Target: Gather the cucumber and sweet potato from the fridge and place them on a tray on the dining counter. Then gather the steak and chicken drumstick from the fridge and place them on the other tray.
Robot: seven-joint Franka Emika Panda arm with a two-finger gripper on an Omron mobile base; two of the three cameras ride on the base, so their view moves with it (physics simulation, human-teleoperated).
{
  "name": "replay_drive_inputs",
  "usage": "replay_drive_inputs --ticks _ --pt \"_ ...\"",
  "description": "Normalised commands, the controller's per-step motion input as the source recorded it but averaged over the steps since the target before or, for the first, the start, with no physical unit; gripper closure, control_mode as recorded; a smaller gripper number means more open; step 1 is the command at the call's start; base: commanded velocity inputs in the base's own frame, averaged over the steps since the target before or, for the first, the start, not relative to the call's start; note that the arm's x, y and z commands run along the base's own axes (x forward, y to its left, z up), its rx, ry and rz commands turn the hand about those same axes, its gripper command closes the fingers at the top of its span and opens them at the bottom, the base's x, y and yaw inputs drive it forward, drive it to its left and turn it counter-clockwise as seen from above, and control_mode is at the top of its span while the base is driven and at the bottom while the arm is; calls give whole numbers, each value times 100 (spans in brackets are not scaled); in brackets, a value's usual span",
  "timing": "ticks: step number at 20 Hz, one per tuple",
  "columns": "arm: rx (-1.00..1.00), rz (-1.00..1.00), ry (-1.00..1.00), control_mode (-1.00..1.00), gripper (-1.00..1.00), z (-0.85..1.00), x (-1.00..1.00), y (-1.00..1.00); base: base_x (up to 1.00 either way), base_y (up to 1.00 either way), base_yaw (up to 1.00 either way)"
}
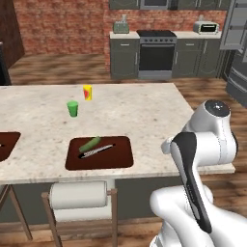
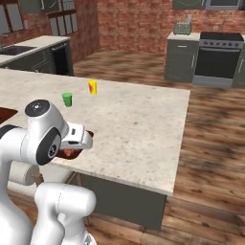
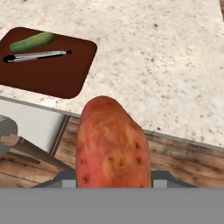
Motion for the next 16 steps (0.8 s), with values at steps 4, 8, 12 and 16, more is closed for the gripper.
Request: replay_drive_inputs --ticks 4,8,12,16 --pt "0 0 0 100 100 0 0 0 46 -1 -13" --pt "0 0 0 100 100 0 0 0 33 -19 -4" --pt "0 0 0 100 100 0 0 0 37 -37 0" --pt "0 0 0 100 100 0 0 0 40 -49 0"
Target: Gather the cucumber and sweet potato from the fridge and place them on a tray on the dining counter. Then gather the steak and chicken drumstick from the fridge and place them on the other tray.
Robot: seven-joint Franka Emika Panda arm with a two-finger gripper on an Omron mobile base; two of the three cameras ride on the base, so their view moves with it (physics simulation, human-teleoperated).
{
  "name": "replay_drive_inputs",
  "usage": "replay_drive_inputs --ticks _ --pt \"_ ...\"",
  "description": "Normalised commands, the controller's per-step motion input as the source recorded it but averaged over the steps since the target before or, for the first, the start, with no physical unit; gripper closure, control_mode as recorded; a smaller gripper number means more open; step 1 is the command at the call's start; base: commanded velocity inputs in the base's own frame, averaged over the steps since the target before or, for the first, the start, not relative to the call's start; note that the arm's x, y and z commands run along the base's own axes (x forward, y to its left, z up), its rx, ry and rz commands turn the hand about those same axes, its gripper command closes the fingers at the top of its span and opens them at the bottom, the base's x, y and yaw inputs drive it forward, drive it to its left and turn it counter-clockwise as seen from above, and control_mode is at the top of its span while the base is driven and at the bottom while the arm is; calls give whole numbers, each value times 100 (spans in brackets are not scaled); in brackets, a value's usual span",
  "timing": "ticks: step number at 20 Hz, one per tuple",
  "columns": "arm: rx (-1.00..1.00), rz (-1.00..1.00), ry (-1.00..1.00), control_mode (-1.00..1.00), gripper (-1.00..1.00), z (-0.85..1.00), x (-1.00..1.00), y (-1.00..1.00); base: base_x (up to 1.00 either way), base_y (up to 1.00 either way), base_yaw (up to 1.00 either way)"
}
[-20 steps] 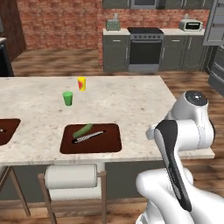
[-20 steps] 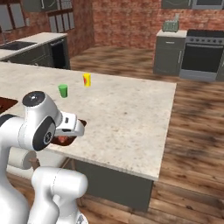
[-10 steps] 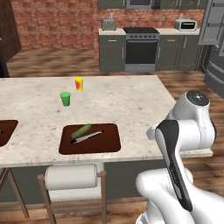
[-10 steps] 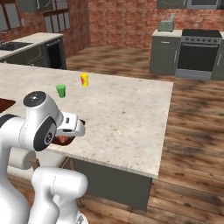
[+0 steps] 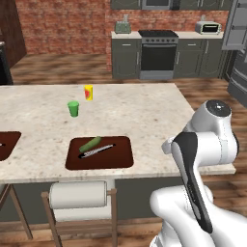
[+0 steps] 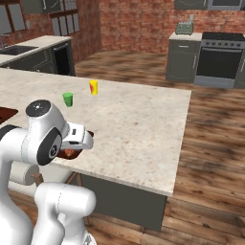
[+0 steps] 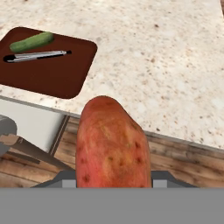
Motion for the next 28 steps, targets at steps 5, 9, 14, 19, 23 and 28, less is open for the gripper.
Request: replay_drive_inputs --ticks 5,9,14,19,23,28 --pt "0 0 0 100 100 0 0 0 61 -42 0" --pt "0 0 0 100 100 0 0 0 61 -35 0" --pt "6 17 1 -100 100 3 29 -17 0 0 0" --pt "-1 33 0 -100 100 0 15 9 0 0 0" --pt "-10 31 0 -100 100 0 3 33 0 0 0" --pt "-16 18 0 -100 100 0 1 54 0 0 0"
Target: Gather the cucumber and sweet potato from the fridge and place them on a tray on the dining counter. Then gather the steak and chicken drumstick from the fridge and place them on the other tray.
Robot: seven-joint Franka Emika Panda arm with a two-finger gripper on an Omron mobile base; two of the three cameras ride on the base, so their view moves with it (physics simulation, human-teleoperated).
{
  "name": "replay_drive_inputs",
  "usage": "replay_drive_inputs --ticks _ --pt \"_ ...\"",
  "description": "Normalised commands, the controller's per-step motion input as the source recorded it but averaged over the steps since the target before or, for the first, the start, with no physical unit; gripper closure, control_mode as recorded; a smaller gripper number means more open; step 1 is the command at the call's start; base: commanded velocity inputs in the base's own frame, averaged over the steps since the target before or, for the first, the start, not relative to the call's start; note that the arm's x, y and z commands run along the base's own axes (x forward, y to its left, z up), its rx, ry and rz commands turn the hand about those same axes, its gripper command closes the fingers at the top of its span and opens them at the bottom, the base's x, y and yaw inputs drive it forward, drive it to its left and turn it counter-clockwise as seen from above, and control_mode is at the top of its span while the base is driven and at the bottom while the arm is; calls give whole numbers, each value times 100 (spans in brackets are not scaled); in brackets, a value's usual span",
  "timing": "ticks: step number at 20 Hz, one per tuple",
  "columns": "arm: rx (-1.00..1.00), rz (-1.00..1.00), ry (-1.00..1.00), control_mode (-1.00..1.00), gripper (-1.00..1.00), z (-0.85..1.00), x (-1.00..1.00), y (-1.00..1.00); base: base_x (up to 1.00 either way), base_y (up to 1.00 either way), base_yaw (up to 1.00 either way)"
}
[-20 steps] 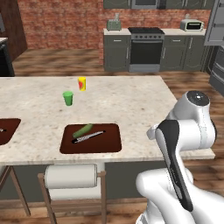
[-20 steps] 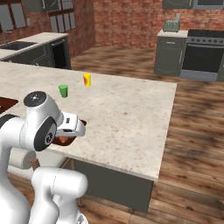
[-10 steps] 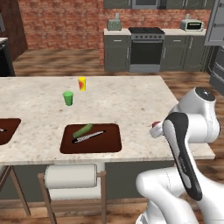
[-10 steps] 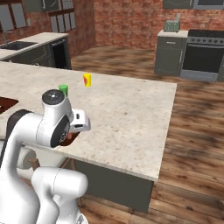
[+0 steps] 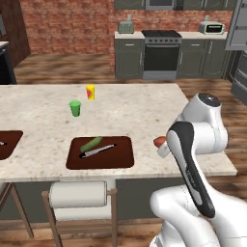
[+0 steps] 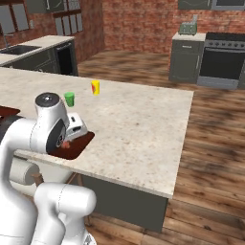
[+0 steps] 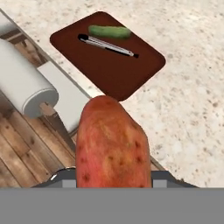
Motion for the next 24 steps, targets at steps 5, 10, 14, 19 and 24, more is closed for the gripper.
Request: replay_drive_inputs --ticks 5,10,14,19,24 --pt "-4 10 0 -100 100 -8 40 20 0 0 0" --pt "0 27 0 -100 100 -24 33 2 0 0 0" --pt "-7 26 0 -100 100 -26 31 30 0 0 0" --pt "-6 23 0 -100 100 -28 31 30 0 0 0" --pt "-3 17 0 -100 100 -34 31 37 0 0 0"
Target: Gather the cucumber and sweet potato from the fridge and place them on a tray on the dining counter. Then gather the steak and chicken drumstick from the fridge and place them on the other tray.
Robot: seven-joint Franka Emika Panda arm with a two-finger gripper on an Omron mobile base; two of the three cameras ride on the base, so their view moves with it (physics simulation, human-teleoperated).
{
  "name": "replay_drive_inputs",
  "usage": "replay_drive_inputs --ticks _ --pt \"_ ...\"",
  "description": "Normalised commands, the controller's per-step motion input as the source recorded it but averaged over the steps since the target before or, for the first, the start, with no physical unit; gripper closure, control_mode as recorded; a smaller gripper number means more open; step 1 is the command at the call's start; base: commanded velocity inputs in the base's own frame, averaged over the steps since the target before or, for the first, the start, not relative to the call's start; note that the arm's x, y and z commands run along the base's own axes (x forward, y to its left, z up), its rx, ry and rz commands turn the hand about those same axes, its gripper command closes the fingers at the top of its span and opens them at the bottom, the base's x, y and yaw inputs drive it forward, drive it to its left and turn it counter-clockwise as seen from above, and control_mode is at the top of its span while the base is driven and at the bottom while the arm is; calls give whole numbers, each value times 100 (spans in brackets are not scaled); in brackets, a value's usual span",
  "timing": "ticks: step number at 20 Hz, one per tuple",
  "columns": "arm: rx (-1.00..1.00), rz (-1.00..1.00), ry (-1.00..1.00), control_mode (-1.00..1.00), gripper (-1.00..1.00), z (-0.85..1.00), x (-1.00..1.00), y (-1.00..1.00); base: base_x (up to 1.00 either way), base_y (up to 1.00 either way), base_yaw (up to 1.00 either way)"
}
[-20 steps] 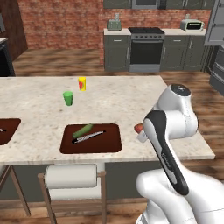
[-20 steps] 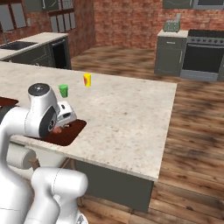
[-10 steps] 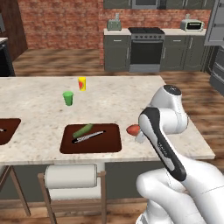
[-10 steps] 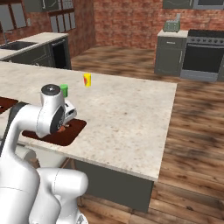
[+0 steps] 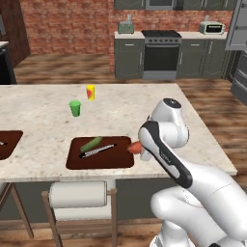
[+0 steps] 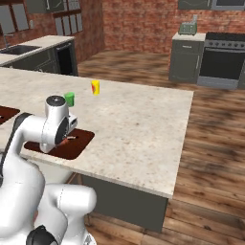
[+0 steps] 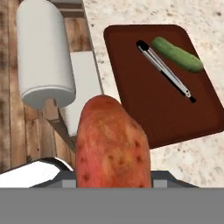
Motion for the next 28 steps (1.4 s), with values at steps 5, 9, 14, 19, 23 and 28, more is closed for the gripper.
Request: replay_drive_inputs --ticks 5,9,14,19,23,28 --pt "-2 12 5 -100 100 -37 51 39 0 0 0" --pt "0 6 13 -100 100 -37 71 19 0 0 0" --pt "0 3 12 -100 100 -23 57 11 0 0 0" --pt "0 0 1 -100 100 -22 40 13 0 0 0" --pt "0 0 0 -100 100 -35 18 2 0 0 0" --pt "0 0 0 -100 100 -43 6 5 0 0 0"
